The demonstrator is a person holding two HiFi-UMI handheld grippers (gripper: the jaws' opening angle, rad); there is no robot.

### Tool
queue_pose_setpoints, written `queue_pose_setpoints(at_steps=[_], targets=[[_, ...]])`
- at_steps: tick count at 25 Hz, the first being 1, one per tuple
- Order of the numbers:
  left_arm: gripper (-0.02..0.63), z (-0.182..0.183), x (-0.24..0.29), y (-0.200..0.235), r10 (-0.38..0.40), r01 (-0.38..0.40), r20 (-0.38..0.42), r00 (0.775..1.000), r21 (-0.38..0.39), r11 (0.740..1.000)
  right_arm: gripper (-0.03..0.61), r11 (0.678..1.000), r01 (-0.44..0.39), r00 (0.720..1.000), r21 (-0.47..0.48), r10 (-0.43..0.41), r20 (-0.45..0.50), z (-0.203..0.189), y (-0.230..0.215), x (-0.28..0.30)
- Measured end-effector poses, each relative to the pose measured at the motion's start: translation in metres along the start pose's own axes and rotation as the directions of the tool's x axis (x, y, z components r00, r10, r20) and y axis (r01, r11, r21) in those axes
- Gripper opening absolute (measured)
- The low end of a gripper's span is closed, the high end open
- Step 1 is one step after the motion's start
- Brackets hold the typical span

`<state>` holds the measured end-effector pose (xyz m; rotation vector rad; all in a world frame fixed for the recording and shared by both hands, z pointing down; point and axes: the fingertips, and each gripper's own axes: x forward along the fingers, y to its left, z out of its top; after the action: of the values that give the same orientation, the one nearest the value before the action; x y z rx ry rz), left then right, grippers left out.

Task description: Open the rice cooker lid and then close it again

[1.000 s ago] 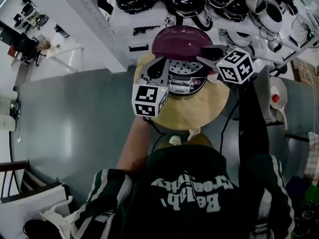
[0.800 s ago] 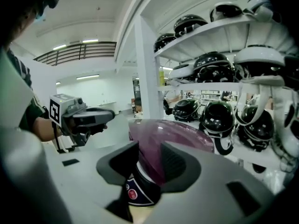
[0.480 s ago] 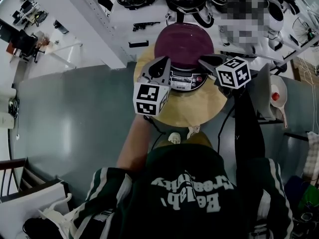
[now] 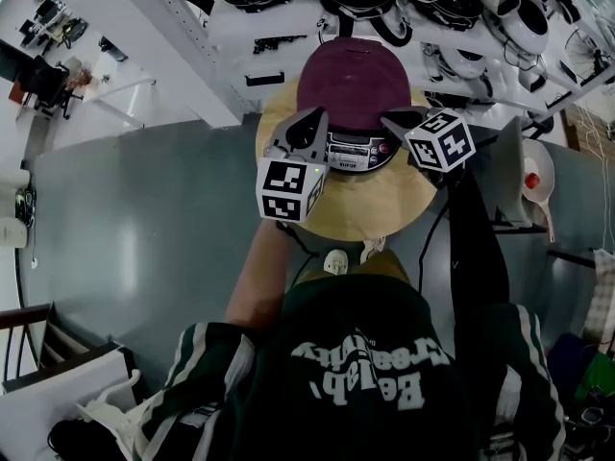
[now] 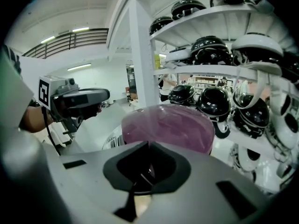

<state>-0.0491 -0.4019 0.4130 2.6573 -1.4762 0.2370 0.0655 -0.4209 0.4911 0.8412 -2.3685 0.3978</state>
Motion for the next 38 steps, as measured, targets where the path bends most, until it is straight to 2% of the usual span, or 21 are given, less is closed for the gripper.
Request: queue_pose_setpoints(at_steps=[10, 14, 17, 21, 25, 28, 31, 38], targets=[[-0.006, -0.007, 0.007, -0.005, -0.013, 0.013, -0.012, 1.0, -0.009, 1.0, 0.009, 0.998, 0.046, 0.994, -0.049, -0.05, -0.096, -0.019, 0.002, 0.014], [-0.005, -0.008, 0.01, -0.003, -0.012, 0.011, -0.017, 1.0, -0.014, 1.0, 0.005, 0.999, 0.052, 0.992, 0.017, -0.049, -0.113, -0.02, -0.001, 0.016], [-0.006, -0.01, 0.01, -0.003, -0.01, 0.009, -0.025, 1.0, -0.016, 1.0, 0.003, 0.996, 0.08, 0.982, 0.033, -0.073, -0.172, -0.021, 0.0, 0.018], [-0.006, -0.016, 0.011, -0.001, -0.007, 0.006, -0.035, 0.999, -0.019, 1.0, 0.003, 0.989, 0.129, 0.949, -0.066, -0.143, -0.282, -0.023, 0.002, 0.023], [-0.005, -0.022, 0.012, 0.0, -0.004, 0.003, -0.045, 0.999, -0.024, 1.0, 0.003, 0.978, 0.165, 0.929, -0.124, -0.197, -0.313, -0.023, 0.005, 0.026], [-0.005, -0.021, 0.013, -0.003, -0.006, 0.005, -0.041, 0.999, -0.028, 1.0, 0.002, 0.969, 0.18, 0.92, -0.167, -0.226, -0.32, -0.022, 0.007, 0.028], [-0.006, -0.019, 0.012, -0.004, -0.007, 0.006, -0.035, 0.999, -0.027, 1.0, 0.002, 0.97, 0.182, 0.924, -0.163, -0.225, -0.309, -0.025, 0.007, 0.027], [-0.005, -0.012, 0.005, -0.007, -0.001, 0.001, -0.025, 1.0, -0.019, 1.0, 0.003, 0.986, 0.168, 0.971, -0.02, -0.169, -0.169, -0.021, 0.003, 0.02]])
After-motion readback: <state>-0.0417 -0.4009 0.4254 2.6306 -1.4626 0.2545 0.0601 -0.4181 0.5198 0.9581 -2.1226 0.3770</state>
